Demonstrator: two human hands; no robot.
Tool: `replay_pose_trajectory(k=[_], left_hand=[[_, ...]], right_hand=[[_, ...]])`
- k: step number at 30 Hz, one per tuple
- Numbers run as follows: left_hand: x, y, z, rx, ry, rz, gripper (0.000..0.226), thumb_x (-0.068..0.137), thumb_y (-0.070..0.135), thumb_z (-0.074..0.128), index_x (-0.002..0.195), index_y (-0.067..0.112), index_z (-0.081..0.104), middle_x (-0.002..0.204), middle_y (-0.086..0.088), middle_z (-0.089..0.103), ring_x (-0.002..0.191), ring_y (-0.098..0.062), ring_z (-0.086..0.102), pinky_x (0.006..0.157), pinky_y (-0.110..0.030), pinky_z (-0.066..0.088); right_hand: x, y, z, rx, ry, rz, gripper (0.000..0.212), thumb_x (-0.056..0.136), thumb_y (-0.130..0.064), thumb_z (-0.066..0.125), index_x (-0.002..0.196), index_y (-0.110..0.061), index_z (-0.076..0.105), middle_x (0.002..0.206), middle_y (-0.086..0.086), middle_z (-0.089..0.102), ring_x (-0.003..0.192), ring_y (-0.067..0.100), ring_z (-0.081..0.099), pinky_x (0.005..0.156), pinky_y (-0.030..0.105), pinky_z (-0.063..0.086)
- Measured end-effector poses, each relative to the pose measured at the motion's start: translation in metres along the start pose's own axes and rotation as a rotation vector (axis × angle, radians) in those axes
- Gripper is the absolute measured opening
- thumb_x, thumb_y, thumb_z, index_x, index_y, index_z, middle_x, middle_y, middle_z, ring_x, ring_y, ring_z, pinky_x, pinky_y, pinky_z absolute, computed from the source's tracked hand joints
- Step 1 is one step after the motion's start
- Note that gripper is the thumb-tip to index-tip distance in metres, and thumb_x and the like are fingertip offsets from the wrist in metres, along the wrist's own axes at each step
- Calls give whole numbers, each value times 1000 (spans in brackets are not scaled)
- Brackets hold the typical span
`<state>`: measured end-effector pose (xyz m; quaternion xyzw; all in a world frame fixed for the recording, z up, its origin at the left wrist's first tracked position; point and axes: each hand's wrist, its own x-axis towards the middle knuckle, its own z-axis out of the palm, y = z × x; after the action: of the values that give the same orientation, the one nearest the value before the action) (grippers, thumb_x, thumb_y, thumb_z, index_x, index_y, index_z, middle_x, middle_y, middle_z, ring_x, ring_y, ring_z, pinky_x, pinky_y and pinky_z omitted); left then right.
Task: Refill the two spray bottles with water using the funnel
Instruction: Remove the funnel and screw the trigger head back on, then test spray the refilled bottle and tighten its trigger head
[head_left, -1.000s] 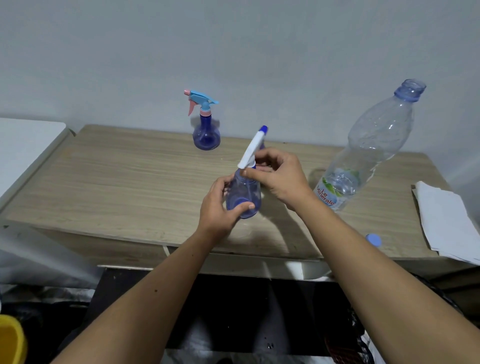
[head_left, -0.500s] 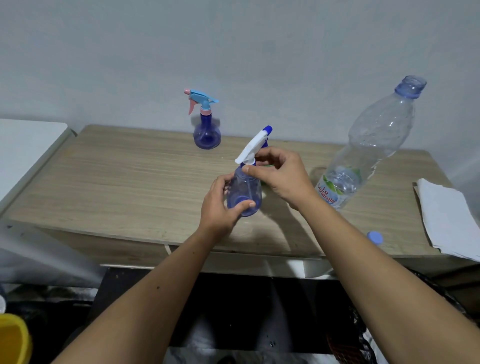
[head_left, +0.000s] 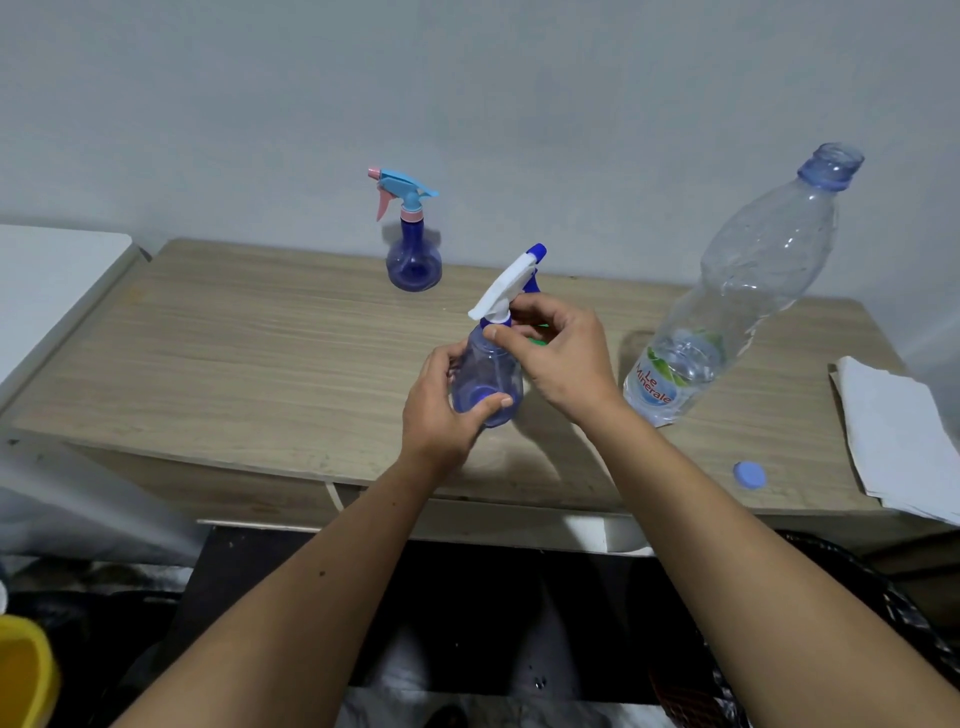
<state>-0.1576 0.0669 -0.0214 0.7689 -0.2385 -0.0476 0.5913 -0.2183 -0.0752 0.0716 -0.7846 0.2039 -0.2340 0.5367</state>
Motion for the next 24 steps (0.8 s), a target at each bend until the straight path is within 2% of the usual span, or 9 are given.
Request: replay_pose_trajectory(k=[4, 7, 12, 15, 17, 19, 21, 22, 24], left_hand=[[0, 1, 1, 45, 10, -11, 66, 72, 40, 93, 129, 31, 59, 124, 13, 69, 113, -9, 69, 96, -47, 58], [1, 3, -3, 90, -25, -8, 71, 72, 45, 91, 133, 29, 57, 126, 13, 67, 115, -9, 67, 96, -47, 58], [-4, -2, -28, 220, -131, -21, 102, 77, 59, 89, 159, 27, 39, 156, 10, 51, 138, -7, 55, 108, -33, 49], [-3, -23, -60, 462, -124, 62, 88, 89, 57, 78, 160, 20, 41, 158, 2, 50, 142, -14, 52, 112, -38, 47], [1, -41, -85, 638, -149, 91, 82, 95, 60, 66, 159, 13, 44, 162, -6, 48, 149, -24, 45, 120, -43, 42], [6, -57, -103, 782, -185, 77, 87, 98, 66, 49, 159, 5, 43, 167, -15, 40, 156, -32, 36, 129, -44, 30], [8, -65, -110, 867, -242, 39, 91, 99, 66, 37, 164, 2, 33, 174, -18, 28, 163, -32, 21, 133, -42, 16], [8, -66, -109, 897, -270, 31, 92, 101, 65, 32, 167, 2, 26, 176, -17, 20, 165, -30, 12, 134, -41, 10], [10, -68, -105, 960, -315, 32, 90, 104, 64, 24, 170, 5, 12, 179, -13, 7, 166, -25, 0, 134, -40, 1]], right_hand=[[-7, -4, 3, -16, 23, -22, 26, 85, -16, 84, 109, -24, 77, 100, -8, 80, 94, 15, 76, 95, 40, 62], [-13, -6, 6, -42, 41, -42, 27, 86, -17, 82, 113, -21, 76, 103, -11, 78, 97, 11, 74, 96, 37, 60], [-18, -5, 8, -27, 48, -19, 39, 87, -14, 83, 124, -19, 74, 111, -11, 77, 103, 5, 72, 99, 31, 59], [-20, -2, 9, 28, 105, -12, 39, 84, -13, 86, 122, -18, 75, 113, -7, 78, 105, 7, 74, 101, 33, 60], [-25, -2, 13, 87, 190, -6, 39, 80, -16, 91, 114, -16, 72, 110, -4, 78, 102, 10, 75, 97, 36, 61], [-30, -3, 19, 2, 296, -41, 54, 73, -26, 95, 115, -15, 63, 117, -2, 69, 102, 9, 70, 91, 34, 61], [-28, -2, 24, -110, 333, -84, 80, 67, -35, 98, 129, -18, 51, 134, -1, 50, 113, 1, 57, 95, 28, 56], [-26, -2, 27, -123, 302, -79, 94, 66, -38, 99, 139, -20, 43, 143, -2, 42, 119, -2, 51, 99, 22, 51], [-21, -4, 33, -89, 210, -63, 114, 66, -39, 100, 155, -23, 29, 156, -4, 33, 130, 4, 48, 103, 11, 43]])
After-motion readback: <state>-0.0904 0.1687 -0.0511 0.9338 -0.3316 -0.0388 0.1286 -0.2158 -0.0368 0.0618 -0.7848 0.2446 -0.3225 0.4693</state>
